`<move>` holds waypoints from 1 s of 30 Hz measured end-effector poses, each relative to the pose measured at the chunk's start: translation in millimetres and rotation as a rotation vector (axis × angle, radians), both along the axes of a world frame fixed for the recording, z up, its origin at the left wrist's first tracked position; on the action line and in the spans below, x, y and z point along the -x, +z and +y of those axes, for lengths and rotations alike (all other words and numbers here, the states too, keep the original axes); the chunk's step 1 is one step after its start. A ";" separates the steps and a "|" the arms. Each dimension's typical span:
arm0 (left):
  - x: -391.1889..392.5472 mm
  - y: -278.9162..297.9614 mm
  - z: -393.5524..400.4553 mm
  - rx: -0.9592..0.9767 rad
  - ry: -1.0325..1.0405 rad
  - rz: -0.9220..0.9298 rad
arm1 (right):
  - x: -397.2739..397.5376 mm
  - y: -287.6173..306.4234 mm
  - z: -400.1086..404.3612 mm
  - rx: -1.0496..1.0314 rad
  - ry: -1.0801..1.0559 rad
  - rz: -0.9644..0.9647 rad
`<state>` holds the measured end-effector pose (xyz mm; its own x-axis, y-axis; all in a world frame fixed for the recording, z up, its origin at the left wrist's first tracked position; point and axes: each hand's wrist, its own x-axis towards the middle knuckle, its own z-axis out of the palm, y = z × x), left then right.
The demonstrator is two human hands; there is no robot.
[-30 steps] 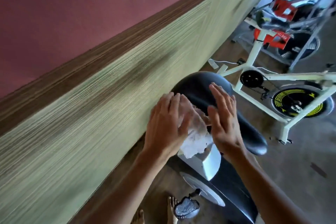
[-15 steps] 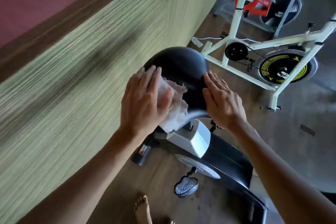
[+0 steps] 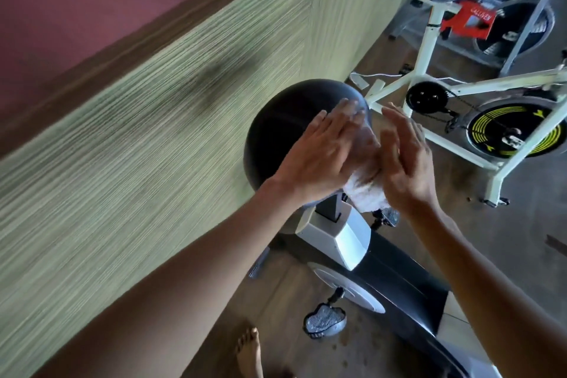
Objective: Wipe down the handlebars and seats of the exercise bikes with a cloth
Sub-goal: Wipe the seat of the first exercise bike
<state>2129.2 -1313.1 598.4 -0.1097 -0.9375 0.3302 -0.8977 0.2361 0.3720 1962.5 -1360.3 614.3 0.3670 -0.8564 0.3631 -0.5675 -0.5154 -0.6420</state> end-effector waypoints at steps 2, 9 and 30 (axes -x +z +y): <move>-29.5 -0.7 10.3 0.036 0.173 0.253 | -13.9 -4.5 11.1 0.182 0.160 0.275; -39.5 -4.0 13.7 0.024 0.371 0.387 | -86.3 -12.5 -0.7 0.114 -0.023 0.460; -31.1 -11.8 4.1 -0.114 0.422 -0.075 | -41.8 -24.6 10.3 0.233 -0.034 0.487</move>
<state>2160.4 -1308.9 586.6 0.2706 -0.9354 0.2278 -0.9322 -0.1955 0.3047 2004.2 -1350.0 589.7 0.5136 -0.7880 0.3395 -0.7900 -0.5887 -0.1712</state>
